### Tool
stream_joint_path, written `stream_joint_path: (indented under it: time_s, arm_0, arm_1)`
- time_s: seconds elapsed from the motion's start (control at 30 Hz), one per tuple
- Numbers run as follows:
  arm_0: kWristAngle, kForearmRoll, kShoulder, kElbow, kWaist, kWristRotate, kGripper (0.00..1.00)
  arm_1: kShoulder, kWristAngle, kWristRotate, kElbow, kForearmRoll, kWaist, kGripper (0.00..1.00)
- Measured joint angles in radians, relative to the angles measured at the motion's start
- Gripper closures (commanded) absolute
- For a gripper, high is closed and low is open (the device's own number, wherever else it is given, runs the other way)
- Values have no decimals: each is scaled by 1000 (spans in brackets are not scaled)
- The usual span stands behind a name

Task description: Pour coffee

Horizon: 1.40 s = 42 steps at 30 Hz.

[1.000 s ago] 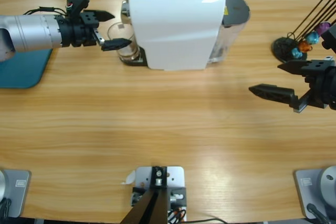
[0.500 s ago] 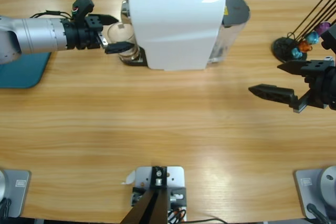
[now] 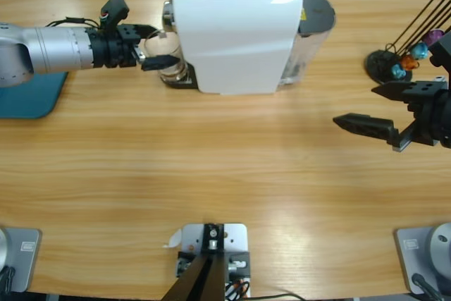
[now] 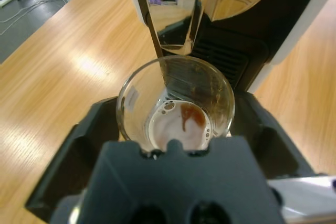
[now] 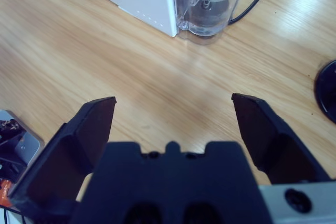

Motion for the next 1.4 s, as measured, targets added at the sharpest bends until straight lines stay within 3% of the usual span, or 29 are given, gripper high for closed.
stream_joint_path:
  time_s: [0.43, 0.67, 1.0, 1.2, 1.4]
  arm_0:
    - [-29, -77, -1, 64, 32, 0, 1000]
    - [145, -152, -63, 166, 68, -24, 1000]
    - [377, -137, -308, 304, 178, -159, 1000]
    - [521, -59, -451, 426, 283, -212, 1000]
    - [543, -26, -476, 446, 400, -212, 1000]
  arm_1:
    - [0, 0, 0, 0, -2, 0, 0]
    - [0, 0, 0, 0, -2, 0, 0]
    - [-5, 0, 0, 0, -2, 0, 0]
    - [-15, 0, 0, 0, -2, 0, 0]
    - [-37, 0, 0, 0, 15, 0, 0]
